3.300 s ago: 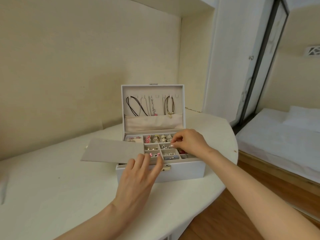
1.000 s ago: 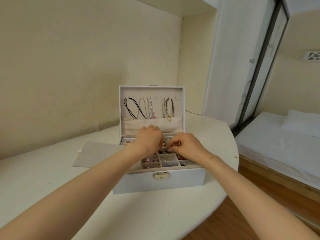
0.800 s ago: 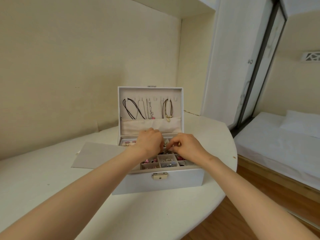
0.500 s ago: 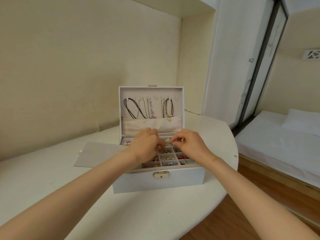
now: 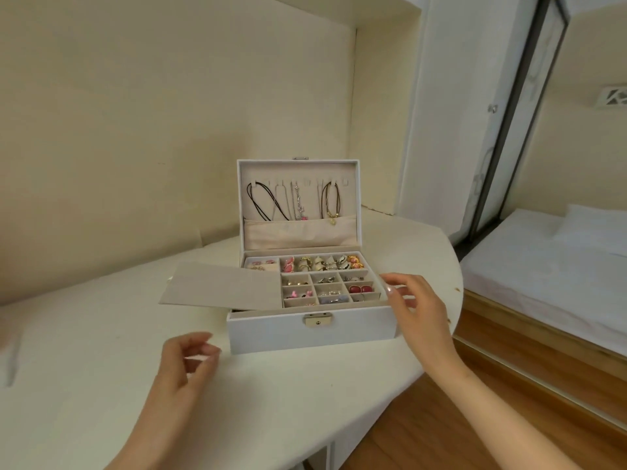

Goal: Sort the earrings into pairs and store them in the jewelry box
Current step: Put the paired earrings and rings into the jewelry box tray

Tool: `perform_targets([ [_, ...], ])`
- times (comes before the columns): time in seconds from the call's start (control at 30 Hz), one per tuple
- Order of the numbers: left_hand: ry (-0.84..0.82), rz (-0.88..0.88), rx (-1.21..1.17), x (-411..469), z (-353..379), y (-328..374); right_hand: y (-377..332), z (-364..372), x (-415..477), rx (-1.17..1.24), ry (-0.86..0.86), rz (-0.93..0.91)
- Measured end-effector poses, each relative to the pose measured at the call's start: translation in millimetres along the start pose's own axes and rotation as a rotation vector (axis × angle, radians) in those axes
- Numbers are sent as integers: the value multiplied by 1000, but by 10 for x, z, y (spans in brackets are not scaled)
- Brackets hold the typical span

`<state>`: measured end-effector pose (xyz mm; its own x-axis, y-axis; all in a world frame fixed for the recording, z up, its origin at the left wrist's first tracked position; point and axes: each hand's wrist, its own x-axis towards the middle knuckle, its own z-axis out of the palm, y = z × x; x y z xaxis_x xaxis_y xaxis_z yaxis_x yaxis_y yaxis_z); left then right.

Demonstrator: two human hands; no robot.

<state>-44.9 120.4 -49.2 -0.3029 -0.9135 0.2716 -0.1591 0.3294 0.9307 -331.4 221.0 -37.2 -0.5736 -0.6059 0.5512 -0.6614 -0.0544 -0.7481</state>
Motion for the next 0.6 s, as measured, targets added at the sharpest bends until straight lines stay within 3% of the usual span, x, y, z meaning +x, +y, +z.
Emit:
perform_targets([
  [0.13,108,38,131,55,52,58,-9,21,-38,22,16,61],
  [0.27,115,389,380,74,211,172,-46,-2,-27,48,3,87],
  [0.4,-46,612,525,118,389,222,-83,-21,-20,68,12,86],
  [0.6,-180,706,728,222,469,151,-83,-52,-4,84,-50,11],
])
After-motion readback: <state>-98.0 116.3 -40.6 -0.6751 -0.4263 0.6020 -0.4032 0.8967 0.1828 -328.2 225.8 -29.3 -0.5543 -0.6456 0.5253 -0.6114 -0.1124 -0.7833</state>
